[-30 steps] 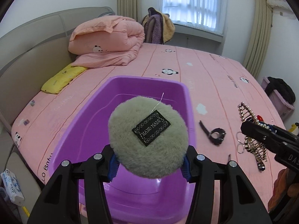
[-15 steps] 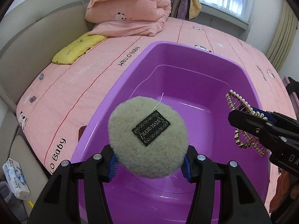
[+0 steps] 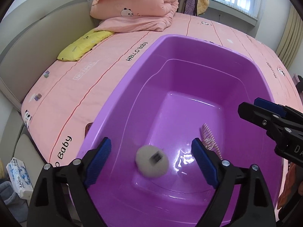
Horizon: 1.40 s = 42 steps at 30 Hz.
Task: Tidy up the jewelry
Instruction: 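Open both tools to drop the pouch and pearl claw into the tub, then move both tools back over the remaining jewelry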
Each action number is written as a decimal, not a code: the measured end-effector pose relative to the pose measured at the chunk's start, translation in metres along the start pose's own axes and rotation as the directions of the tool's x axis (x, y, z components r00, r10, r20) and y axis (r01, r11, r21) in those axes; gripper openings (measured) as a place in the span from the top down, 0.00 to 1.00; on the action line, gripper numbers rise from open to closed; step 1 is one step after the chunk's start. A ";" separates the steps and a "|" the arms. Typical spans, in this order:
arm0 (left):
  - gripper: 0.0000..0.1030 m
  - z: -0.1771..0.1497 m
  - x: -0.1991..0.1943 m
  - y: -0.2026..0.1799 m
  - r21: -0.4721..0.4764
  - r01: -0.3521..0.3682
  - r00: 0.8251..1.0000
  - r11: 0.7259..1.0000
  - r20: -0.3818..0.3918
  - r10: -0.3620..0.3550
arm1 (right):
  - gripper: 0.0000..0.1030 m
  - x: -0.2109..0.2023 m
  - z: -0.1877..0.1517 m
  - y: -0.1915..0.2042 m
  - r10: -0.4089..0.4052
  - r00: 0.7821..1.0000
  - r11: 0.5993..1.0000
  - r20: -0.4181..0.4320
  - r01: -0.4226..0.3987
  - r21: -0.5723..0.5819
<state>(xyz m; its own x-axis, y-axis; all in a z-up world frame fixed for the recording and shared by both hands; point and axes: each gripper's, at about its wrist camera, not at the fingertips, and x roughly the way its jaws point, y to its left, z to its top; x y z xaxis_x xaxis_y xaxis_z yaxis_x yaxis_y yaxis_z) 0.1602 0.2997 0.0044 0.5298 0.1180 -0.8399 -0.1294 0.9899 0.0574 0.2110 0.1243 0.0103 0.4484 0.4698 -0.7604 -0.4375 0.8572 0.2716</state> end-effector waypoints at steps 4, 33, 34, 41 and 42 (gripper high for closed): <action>0.14 -0.002 -0.003 -0.001 0.000 -0.009 1.000 1.000 0.006 0.009 | 0.40 -0.003 0.000 -0.002 -0.003 1.000 1.000 0.004 0.003 0.002; 0.06 -0.040 -0.100 -0.028 -0.031 0.021 0.979 0.999 0.202 -0.014 | 0.30 -0.128 -0.077 -0.035 -0.048 0.979 0.995 0.198 0.031 0.090; 0.06 -0.043 -0.106 -0.033 -0.028 0.032 0.977 0.999 0.214 -0.025 | 0.30 -0.135 -0.084 -0.039 -0.054 0.977 0.995 0.208 0.036 0.093; 0.06 -0.061 -0.132 -0.075 0.013 0.098 0.963 0.995 0.252 -0.098 | 0.30 -0.178 -0.132 -0.065 -0.109 0.970 0.988 0.218 0.081 0.133; 0.06 -0.064 -0.134 -0.083 0.020 0.108 0.961 0.994 0.253 -0.110 | 0.30 -0.183 -0.140 -0.071 -0.118 0.969 0.986 0.215 0.088 0.145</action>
<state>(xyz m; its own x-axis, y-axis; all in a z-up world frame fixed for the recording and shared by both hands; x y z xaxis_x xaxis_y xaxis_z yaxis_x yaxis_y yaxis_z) 0.0459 0.1968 0.0778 0.7355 0.0247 -0.6771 -0.0549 0.9982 -0.0231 0.0510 -0.0524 0.0477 0.6540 0.3997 -0.6423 -0.2790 0.9166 0.2863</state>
